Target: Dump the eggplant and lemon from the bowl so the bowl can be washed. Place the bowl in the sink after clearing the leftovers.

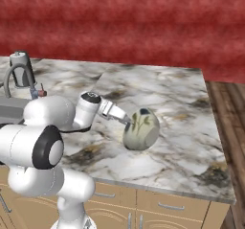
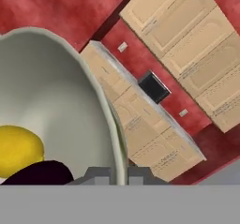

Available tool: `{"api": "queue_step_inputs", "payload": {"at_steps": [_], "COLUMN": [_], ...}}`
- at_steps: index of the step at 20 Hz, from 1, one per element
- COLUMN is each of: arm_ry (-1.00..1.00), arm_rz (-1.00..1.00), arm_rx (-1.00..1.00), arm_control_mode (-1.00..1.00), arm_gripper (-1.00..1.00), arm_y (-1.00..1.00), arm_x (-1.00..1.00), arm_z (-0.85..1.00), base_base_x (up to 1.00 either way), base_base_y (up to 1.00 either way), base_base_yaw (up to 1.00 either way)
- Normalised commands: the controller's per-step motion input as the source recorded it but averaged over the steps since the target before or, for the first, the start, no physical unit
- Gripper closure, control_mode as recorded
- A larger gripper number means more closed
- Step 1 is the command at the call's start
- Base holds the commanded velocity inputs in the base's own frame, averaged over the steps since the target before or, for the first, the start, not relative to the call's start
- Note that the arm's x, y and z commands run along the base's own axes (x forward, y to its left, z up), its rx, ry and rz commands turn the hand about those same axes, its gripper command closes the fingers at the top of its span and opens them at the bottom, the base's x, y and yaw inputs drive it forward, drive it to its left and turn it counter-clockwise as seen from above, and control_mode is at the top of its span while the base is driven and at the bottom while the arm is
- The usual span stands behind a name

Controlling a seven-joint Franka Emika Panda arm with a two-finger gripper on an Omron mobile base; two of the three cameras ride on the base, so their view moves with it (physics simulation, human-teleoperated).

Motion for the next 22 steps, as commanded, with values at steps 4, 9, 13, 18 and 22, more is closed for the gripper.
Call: {"api": "queue_step_inputs", "payload": {"at_steps": [4, 9, 13, 18, 22], "arm_ry": [0.02, 0.09, 0.04, 0.04, 0.06], "arm_rz": [0.0, -0.01, -0.02, 0.0, 0.0], "arm_rx": [-0.25, -0.2, -0.04, -0.01, -0.06], "arm_control_mode": [-1.0, -1.0, -1.0, -1.0, -1.0], "arm_gripper": [1.0, 1.0, 1.0, 1.0, 1.0], "arm_y": [0.0, 0.0, 0.0, 0.02, 0.02], "arm_x": [0.0, 0.0, 0.0, 0.01, 0.19], "arm_z": [-0.09, -0.09, 0.0, 0.0, -0.06], "base_base_x": [0.0, 0.0, 0.0, 0.0, 0.0], "base_base_y": [0.0, 0.0, 0.0, 0.0, 0.0], "base_base_yaw": [0.0, 0.0, 0.0, 0.0, 0.0]}}
